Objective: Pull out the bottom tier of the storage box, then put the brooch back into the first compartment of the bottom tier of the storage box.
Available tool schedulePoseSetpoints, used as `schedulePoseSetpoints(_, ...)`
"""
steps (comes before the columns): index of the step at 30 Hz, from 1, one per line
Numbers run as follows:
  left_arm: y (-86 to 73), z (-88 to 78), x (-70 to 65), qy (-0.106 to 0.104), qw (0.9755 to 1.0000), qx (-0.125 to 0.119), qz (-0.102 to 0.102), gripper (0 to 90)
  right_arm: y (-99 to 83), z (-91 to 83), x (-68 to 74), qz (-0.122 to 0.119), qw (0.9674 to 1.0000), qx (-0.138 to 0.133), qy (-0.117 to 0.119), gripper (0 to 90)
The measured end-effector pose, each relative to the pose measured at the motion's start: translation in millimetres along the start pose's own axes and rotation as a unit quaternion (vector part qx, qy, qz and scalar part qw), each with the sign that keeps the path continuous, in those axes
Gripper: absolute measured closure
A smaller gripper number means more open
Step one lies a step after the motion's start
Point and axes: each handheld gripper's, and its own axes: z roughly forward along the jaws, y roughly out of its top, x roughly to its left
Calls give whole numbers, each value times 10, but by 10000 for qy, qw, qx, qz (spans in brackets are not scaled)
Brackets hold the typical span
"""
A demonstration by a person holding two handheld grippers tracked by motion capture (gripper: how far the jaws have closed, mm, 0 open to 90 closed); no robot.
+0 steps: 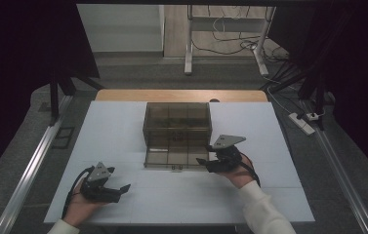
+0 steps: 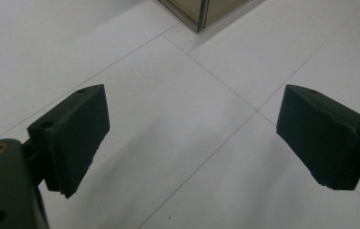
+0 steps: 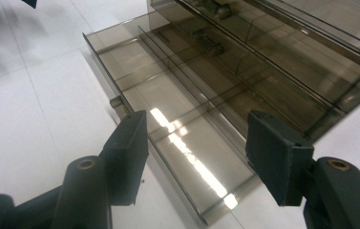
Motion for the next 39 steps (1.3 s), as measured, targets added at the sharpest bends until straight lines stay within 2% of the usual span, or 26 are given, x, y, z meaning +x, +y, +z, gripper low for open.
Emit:
schedulePoseSetpoints(7, 23, -7, -18, -58, 10000, -50, -45, 106, -83, -127, 7, 17, 9999, -5, -121, 399)
schedulePoseSetpoints(17, 32, 7, -36, -83, 10000, -14, -40, 107, -166, -291, -64, 81, 9996, -8, -270, 394)
schedulePoseSetpoints(30, 35, 19, -38, -99, 9999, -2, -21, 107, -278, -383, -170, 244, 9978, 378, -479, 388)
schedulePoseSetpoints(39, 32, 19, -30, -173, 9998, -12, -105, 107, -257, -379, -222, 186, 9965, 544, -605, 387)
